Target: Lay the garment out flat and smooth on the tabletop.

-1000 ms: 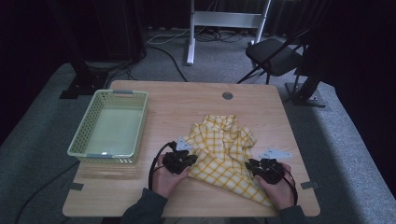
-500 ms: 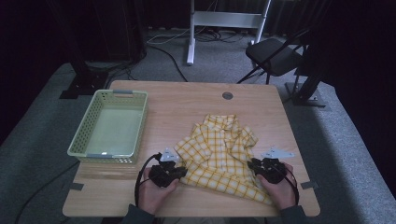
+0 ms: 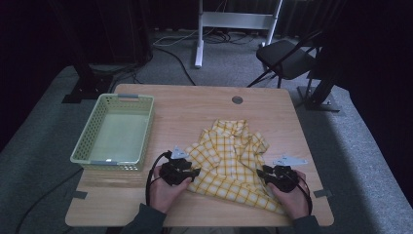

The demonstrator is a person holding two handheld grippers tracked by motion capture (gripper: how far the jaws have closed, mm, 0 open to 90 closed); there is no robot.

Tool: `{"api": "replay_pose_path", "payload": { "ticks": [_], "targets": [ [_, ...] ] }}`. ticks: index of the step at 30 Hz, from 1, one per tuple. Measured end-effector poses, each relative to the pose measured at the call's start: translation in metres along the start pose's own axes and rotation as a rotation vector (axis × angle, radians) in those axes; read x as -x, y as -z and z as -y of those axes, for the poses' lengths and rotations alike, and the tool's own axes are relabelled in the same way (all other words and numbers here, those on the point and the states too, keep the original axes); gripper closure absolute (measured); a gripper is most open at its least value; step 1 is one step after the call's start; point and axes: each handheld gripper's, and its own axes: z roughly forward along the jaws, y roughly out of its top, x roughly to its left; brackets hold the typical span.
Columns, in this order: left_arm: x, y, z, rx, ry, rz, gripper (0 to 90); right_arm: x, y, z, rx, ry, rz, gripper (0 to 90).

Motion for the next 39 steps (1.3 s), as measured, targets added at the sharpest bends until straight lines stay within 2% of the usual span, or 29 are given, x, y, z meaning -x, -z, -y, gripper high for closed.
{"api": "replay_pose_path", "payload": {
  "ticks": [1, 9, 13, 17, 21, 22, 25, 28, 29, 32, 36, 38, 39],
  "targets": [
    [0.000, -0.002, -0.001, -0.003, -0.002, 0.007, 55.2, 0.000, 0.000, 0.000, -0.001, 0.001, -0.002, 63.0],
    [0.003, -0.015, -0.005, -0.046, -0.030, -0.011, 53.6, -0.002, -0.001, 0.000, 0.000, 0.025, -0.009, 59.5],
    [0.001, -0.021, -0.002, -0.081, -0.016, -0.008, 53.9, -0.002, -0.001, 0.000, -0.003, 0.024, -0.017, 57.8],
    [0.001, -0.022, -0.002, -0.085, -0.018, -0.003, 51.5, -0.002, -0.001, 0.000, -0.005, 0.025, -0.022, 57.1],
    [0.008, -0.024, -0.004, -0.109, -0.086, -0.028, 47.5, -0.002, -0.001, 0.000, -0.004, 0.026, -0.024, 55.6],
    [0.008, -0.024, -0.004, -0.109, -0.086, -0.028, 46.4, -0.002, -0.001, 0.000, -0.004, 0.026, -0.024, 55.6],
    [0.012, -0.025, -0.004, -0.120, -0.124, -0.049, 45.5, -0.003, -0.002, 0.000, -0.001, 0.029, -0.023, 55.3],
    [0.011, -0.024, -0.005, -0.120, -0.108, -0.058, 49.0, -0.003, -0.002, 0.001, 0.003, 0.029, -0.024, 55.2],
    [0.010, -0.023, -0.005, -0.111, -0.093, -0.052, 51.0, -0.002, -0.002, 0.001, 0.003, 0.028, -0.024, 55.2],
    [0.011, -0.019, -0.006, -0.087, -0.086, -0.050, 53.9, -0.003, -0.002, 0.001, 0.005, 0.029, -0.024, 54.8],
    [0.015, -0.013, -0.008, -0.044, -0.104, -0.053, 58.4, -0.003, -0.002, 0.001, 0.007, 0.029, -0.022, 54.0],
    [0.016, -0.013, -0.009, -0.044, -0.109, -0.056, 59.9, -0.003, -0.002, 0.001, 0.007, 0.030, -0.021, 53.9],
    [0.016, -0.013, -0.009, -0.044, -0.111, -0.056, 64.1, -0.003, -0.002, 0.001, 0.008, 0.030, -0.021, 53.8]
  ]
}}
